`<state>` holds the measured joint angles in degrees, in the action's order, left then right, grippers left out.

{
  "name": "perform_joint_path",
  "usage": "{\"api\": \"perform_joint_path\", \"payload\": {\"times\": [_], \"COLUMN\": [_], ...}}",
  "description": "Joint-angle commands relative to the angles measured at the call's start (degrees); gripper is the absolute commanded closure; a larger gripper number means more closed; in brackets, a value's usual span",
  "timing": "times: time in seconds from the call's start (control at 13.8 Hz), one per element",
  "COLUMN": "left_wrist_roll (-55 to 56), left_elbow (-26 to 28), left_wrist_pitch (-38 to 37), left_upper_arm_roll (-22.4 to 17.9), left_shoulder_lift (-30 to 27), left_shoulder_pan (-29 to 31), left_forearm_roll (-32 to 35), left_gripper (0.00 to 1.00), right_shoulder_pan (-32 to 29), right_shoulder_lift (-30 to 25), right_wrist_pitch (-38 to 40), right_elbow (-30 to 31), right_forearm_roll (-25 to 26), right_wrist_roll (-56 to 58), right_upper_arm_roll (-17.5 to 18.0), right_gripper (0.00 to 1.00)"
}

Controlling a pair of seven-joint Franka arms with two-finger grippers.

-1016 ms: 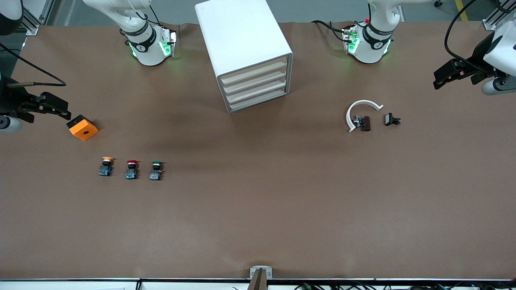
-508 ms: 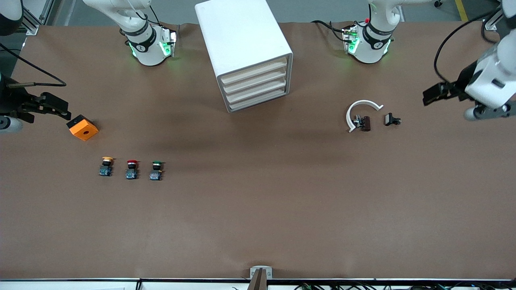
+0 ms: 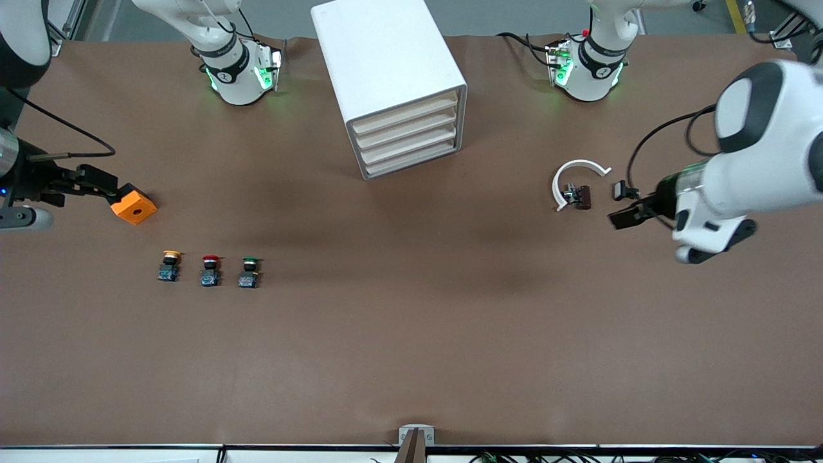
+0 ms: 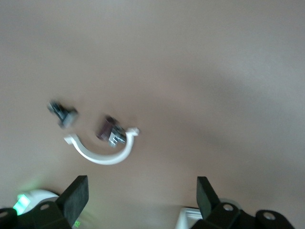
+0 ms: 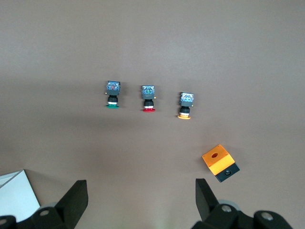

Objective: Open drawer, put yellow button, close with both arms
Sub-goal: 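Reach the right gripper to the yellow button while the left gripper approaches the cabinet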

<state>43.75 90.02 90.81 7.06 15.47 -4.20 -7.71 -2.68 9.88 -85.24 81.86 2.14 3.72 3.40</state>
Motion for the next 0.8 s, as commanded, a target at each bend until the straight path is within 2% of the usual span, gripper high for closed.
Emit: {"api": "perform_joint_path", "payload": {"times": [0.0, 0.15, 0.29, 0.44, 0.73], "left_wrist_roll": [13.95, 20.72, 33.09, 41.64, 49.84], "left_elbow": [-1.96, -1.96, -2.31, -3.53, -3.37], "left_wrist_pitch": [-0.45, -0.45, -0.45, -0.45, -1.68], "left_upper_arm_roll": [0.06, 0.06, 0.06, 0.24, 0.59], "left_shoulder_lift": [4.03, 7.28, 10.61, 13.78, 17.57], "left_shoulder_pan": [-1.51, -3.35, -4.06, -5.81, -8.80], "left_forearm_roll": [-3.43, -7.38, -12.82, -20.90, -31.20], "left_gripper": [0.00, 0.00, 0.00, 0.00, 0.00], "right_shoulder_pan": [-0.65, -1.70, -3.02, -4.42, -7.24], "right_shoulder_lift": [3.46, 7.16, 9.89, 10.16, 11.74], "right_wrist_pitch": [-1.06, -4.38, -11.05, -20.87, -40.13], "right_elbow": [-0.91, -0.30, 3.20, 10.04, 21.13], "right_forearm_roll": [1.11, 1.63, 4.08, 5.23, 5.24], "right_wrist_roll": [0.50, 0.50, 0.59, 3.91, 7.09], "right_upper_arm_roll": [0.38, 0.12, 0.12, 0.12, 0.03], "right_gripper": [0.00, 0.00, 0.00, 0.00, 0.00]}}
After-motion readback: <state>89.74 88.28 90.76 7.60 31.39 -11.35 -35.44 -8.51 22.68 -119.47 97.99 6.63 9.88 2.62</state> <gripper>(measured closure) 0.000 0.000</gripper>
